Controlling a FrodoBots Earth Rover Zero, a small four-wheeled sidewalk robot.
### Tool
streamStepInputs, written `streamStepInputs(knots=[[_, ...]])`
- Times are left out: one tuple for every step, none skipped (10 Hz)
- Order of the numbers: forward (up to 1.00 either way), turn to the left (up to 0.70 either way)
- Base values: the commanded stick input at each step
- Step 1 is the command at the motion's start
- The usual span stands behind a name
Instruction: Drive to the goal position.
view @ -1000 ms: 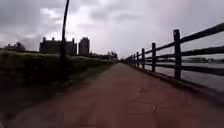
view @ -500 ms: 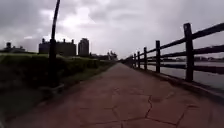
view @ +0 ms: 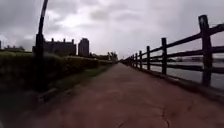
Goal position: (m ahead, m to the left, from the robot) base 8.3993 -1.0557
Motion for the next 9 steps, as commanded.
streamStepInputs(knots=[[1.00, 0.00], [1.00, 0.00], [1.00, 0.00], [1.00, 0.00], [1.00, 0.00], [1.00, 0.00], [1.00, 0.00], [1.00, 0.00], [1.00, 0.00]])
